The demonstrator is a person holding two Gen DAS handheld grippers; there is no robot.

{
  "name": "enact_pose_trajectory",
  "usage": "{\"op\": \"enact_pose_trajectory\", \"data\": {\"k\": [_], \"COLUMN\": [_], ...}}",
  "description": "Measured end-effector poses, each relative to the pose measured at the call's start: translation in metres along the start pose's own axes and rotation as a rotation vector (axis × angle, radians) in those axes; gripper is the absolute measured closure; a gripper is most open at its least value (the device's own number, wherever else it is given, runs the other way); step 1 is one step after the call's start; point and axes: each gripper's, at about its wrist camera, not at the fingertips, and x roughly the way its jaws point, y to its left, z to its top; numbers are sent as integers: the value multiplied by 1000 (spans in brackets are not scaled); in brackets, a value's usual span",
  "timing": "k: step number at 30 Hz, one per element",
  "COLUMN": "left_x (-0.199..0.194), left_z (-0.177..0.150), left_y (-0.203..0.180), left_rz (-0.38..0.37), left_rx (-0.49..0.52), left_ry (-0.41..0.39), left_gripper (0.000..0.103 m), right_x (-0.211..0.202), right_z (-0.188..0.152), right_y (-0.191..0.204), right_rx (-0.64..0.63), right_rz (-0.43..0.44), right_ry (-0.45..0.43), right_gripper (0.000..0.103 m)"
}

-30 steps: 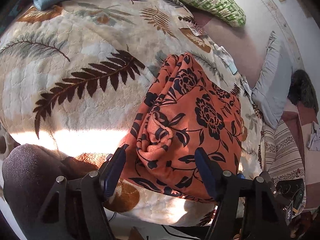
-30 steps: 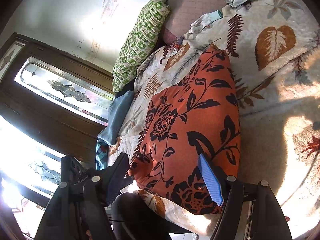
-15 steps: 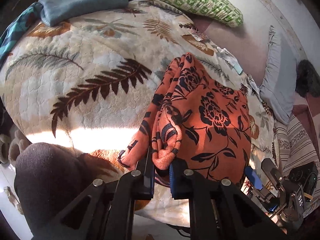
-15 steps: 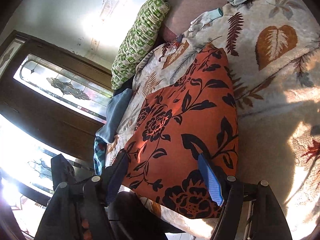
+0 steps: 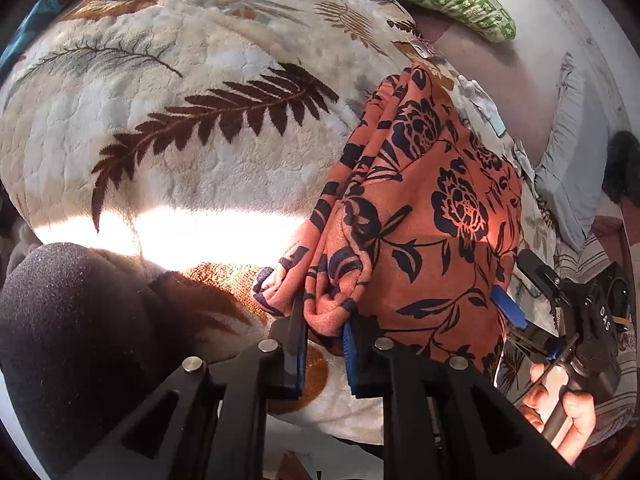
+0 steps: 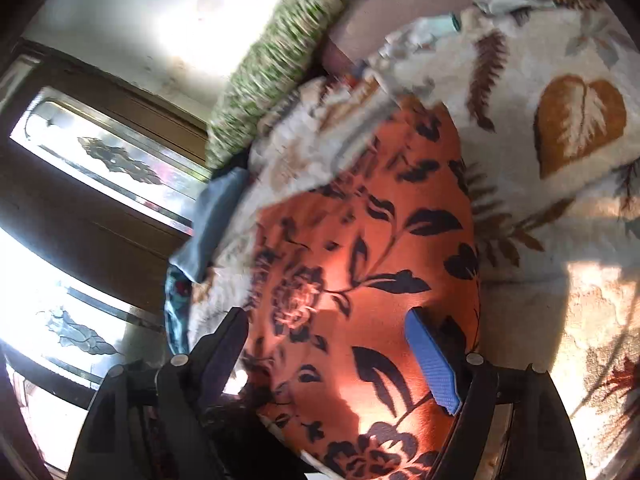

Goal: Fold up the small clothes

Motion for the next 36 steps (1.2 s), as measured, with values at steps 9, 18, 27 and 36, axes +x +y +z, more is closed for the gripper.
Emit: {"op": "enact_pose_trajectory", "data": {"k": [9, 18, 27, 36], "left_x": [-49, 53, 54, 53], "left_z": [38, 39, 41, 42], "left_y": [-93, -105, -106, -105], "left_rz": [21, 256, 249, 241], "left_rx": [307, 427, 435, 438], "left_ry": [-261, -104, -97, -90], "left_gripper": [50, 51, 50, 49], "right_x": [11, -32, 40, -42], "right_z": [1, 34, 85, 14], "right_y": [-13, -15, -50, -37], "right_rx": [43, 98, 229, 205], "right_rz": [66, 281, 248, 350], "right_ry": [9, -49, 84, 66], "right_gripper": [19, 19, 20, 19]}}
